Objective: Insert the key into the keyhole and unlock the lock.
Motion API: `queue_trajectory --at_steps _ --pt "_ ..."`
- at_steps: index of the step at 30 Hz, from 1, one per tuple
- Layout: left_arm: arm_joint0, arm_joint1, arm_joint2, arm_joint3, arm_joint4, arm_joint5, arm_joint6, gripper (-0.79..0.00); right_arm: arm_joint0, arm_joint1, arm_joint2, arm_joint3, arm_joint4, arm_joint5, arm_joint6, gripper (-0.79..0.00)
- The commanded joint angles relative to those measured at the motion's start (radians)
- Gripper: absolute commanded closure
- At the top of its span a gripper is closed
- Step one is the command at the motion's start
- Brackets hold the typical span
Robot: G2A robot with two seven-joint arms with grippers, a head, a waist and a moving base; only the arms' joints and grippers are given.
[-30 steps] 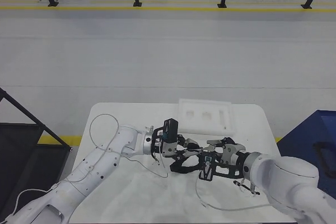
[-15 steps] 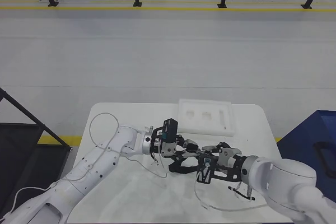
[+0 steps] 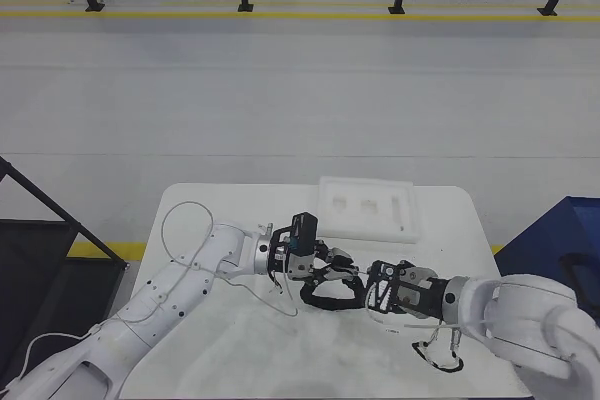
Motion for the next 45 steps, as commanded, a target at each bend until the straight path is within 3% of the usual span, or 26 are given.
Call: queue_trajectory --at_steps 1,4,11,17,23,26,30,37,45 --pt "0.002 -0.002 -0.004 0.0 0.016 0.008 0.01 0.0 0.002 0.0 0.008 0.015 0.052 0.022 0.005 -0.117" --pt "0.006 -0.004 -0.01 0.001 0.042 0.016 0.027 0.0 0.001 0.001 0.023 0.036 0.125 0.053 0.004 -0.132" --pt "0.015 -0.007 -0.023 0.004 0.098 0.032 0.072 0.0 -0.008 0.002 0.061 0.076 0.235 0.105 -0.02 -0.308" --pt "0.02 -0.012 -0.025 0.009 0.131 0.029 0.097 0.0 -0.02 0.003 0.074 0.089 0.264 0.121 -0.057 -0.311" --pt "0.022 -0.015 -0.03 0.031 0.168 0.042 0.091 0.0 -0.026 0.002 0.076 0.096 0.268 0.14 -0.083 -0.382" --pt "0.027 -0.017 -0.03 0.056 0.185 0.062 0.085 0.0 -0.032 0.002 0.085 0.095 0.271 0.144 -0.093 -0.514" --pt "0.031 -0.024 -0.024 0.112 0.207 0.101 0.069 0.0 -0.044 0.003 0.1 0.093 0.276 0.146 -0.109 -0.785" --pt "0.025 -0.046 0.004 0.226 0.246 0.198 0.019 0.0 -0.062 0.005 0.118 0.092 0.278 0.144 -0.133 -0.785" --pt "-0.004 -0.087 0.067 0.355 0.284 0.215 0.044 0.0 -0.075 0.005 0.133 0.105 0.296 0.134 -0.163 -0.785"
